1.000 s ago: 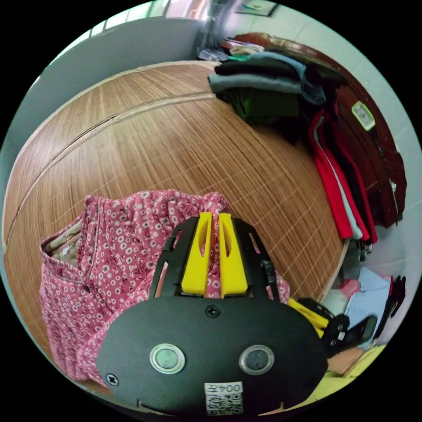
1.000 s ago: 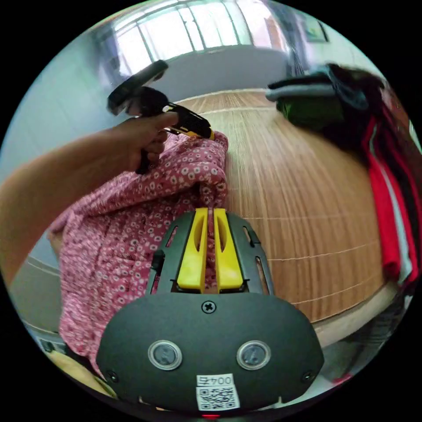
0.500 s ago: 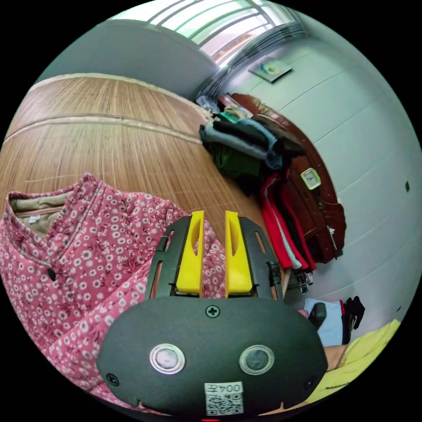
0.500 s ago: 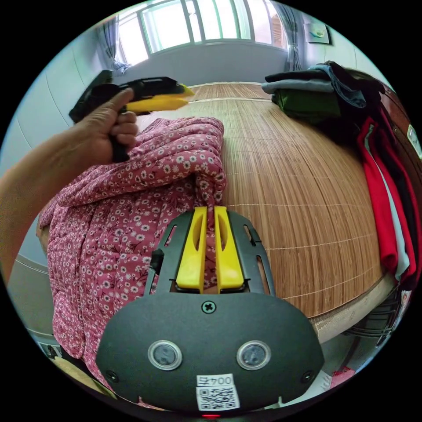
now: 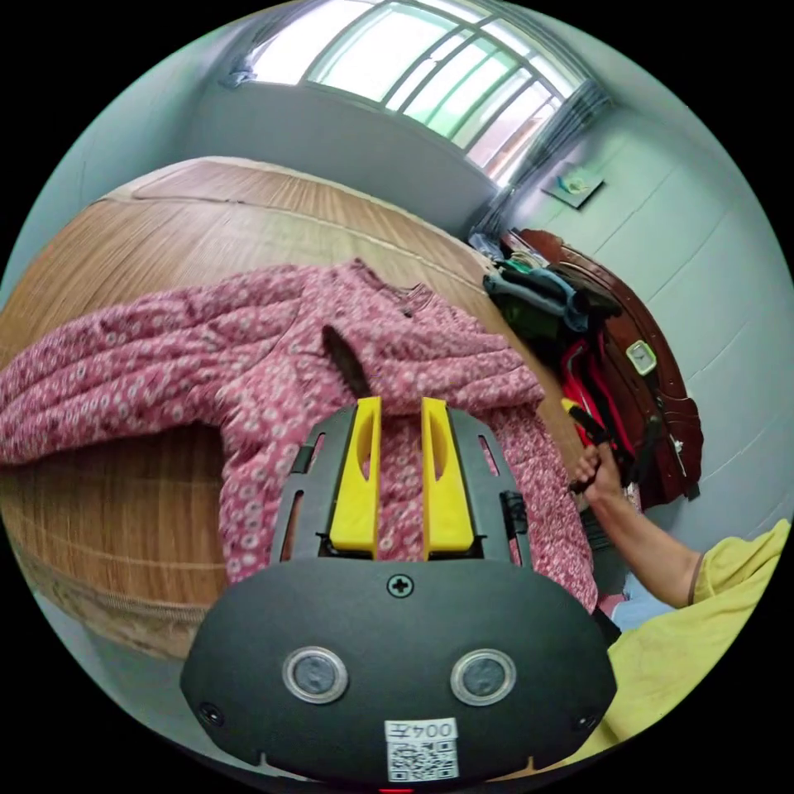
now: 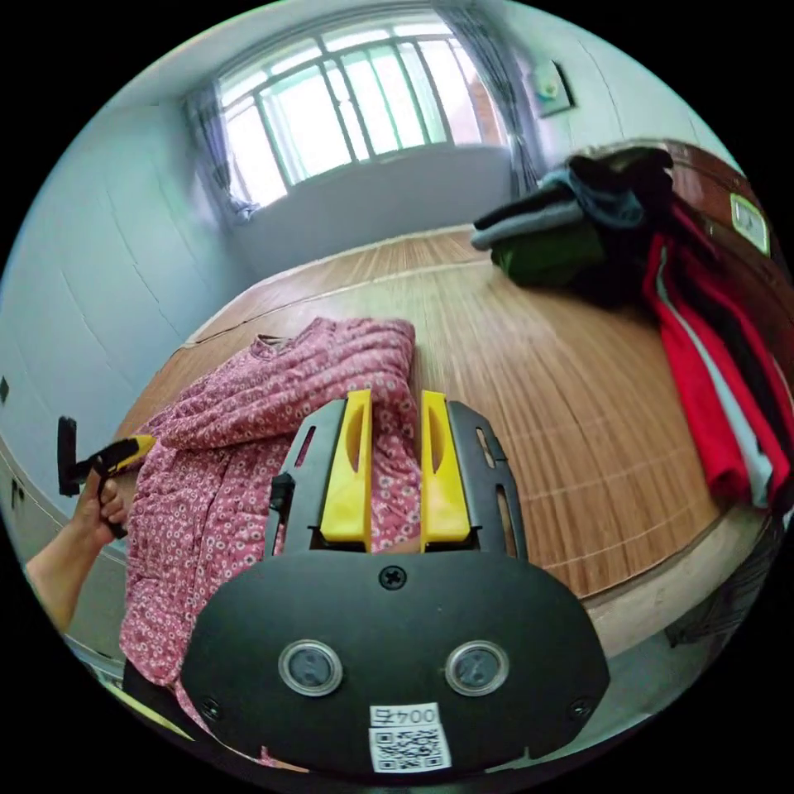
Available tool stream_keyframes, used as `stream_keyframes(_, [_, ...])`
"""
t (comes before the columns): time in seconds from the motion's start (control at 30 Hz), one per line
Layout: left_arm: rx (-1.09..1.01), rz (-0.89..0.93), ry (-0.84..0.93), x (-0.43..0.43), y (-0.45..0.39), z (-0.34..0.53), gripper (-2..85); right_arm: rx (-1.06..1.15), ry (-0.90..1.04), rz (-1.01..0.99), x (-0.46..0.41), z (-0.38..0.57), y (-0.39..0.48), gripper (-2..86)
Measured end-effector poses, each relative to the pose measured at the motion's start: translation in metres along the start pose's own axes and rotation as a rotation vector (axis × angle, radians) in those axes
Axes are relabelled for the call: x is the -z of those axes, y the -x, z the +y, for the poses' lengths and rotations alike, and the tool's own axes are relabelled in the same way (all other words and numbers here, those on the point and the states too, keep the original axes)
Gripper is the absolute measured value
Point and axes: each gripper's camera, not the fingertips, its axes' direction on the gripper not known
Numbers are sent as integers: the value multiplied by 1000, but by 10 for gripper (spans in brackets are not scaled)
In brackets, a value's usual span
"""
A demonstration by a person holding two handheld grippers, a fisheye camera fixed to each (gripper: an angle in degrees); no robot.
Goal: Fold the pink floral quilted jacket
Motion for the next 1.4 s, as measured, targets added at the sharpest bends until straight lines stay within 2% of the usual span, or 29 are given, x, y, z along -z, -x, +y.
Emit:
stream_keyframes(0.2, [37, 45, -36, -1, 16, -2, 91, 141, 108, -31, -23, -42, 32, 89])
stream_keyframes(0.47, [5, 67, 32, -34, 6, -30, 69, 246, 171, -4, -48, -49, 58, 77])
stream_keyframes(0.63, [-36, -156, 139, -42, -12, -41, 31, 244, 288, 27, -80, -49, 55, 78])
stream_keyframes(0.8, [-14, -152, 196, -68, -5, -38, 23, 272, 309, 55, -104, -30, 51, 74])
stream_keyframes(0.9, [42, -72, 178, -71, 5, -34, 23, 213, 268, 27, -95, -32, 44, 74])
stream_keyframes(1.03, [16, 8, 128, -49, 2, -30, 28, 18, 140, -89, -49, -30, -1, 81])
stream_keyframes(1.2, [-15, -38, -91, -1, -25, -28, 33, -280, 60, -178, -14, -14, -82, 85])
stream_keyframes(1.3, [-73, -19, -141, -5, -49, -44, 40, -281, 66, -175, -14, -22, -89, 85])
stream_keyframes(1.4, [-89, -25, -40, -47, -65, -61, 57, -162, 95, -164, -27, -36, -58, 85])
